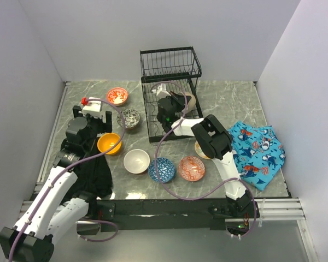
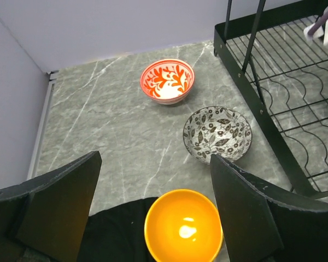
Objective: Load the bowls into the dish rack
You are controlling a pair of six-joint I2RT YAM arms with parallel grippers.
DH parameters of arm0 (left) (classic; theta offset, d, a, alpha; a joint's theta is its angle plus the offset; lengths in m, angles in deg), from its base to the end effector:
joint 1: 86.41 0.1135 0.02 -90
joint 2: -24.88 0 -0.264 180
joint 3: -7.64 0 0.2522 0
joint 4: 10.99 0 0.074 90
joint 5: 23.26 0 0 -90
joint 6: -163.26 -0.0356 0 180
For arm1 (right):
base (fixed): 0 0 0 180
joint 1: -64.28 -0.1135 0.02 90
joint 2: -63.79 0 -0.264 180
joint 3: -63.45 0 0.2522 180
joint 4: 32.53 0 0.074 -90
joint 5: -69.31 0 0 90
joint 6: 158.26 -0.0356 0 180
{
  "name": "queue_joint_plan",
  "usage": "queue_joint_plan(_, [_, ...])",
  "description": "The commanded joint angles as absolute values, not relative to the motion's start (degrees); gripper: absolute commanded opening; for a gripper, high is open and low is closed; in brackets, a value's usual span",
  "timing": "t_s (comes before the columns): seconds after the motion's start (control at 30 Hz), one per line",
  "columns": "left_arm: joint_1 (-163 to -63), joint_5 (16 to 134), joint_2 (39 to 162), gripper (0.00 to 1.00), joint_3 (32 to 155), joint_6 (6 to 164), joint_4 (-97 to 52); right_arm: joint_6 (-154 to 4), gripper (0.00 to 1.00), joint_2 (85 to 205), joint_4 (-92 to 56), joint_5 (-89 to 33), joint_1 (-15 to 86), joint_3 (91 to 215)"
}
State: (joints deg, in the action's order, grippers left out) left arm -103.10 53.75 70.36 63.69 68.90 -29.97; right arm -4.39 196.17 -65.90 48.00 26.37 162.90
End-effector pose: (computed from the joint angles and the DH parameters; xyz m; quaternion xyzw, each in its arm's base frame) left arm 0.1846 -0.0470 0.3321 0.0647 0.7530 0.0154 0.6546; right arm 0.4122 0.2789 0.1721 -0.1987 0.6776 -0.5189 0.4818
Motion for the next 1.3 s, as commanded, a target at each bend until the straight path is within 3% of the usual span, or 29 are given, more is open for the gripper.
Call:
queue_joint_plan(0.0, [-102.76,56.19,68.39,0.88,62.28,71.76,-27.74,2.68,0.0,195.45,-80.67,44.44,25.53,160.71])
queue_joint_plan(0.47, [-102.49,56.73,67.6,0.88,61.66,69.76,-29.68,4.34,0.0,193.88,-83.02,44.7,26.92,162.73])
queue_joint_plan(0.63, [-102.49,54.44,65.23,0.88,54.82,65.53,-23.45,1.87,0.0,190.53,-77.13,47.6,27.98,160.71])
queue_joint_plan(0.77, [-102.32,54.44,61.55,0.93,49.89,67.01,-17.99,1.09,0.0,189.48,-76.43,48.74,28.33,160.79])
queue_joint_plan(0.9, [-102.05,56.28,59.08,0.96,48.13,67.11,-16.85,-5.32,0.0,189.74,-65.56,51.46,28.6,163.78])
queue_joint_plan(1.27, [-102.05,57.78,55.65,0.99,46.81,68.6,-14.73,-4.46,0.0,193.08,-66.05,51.56,28.86,166.15])
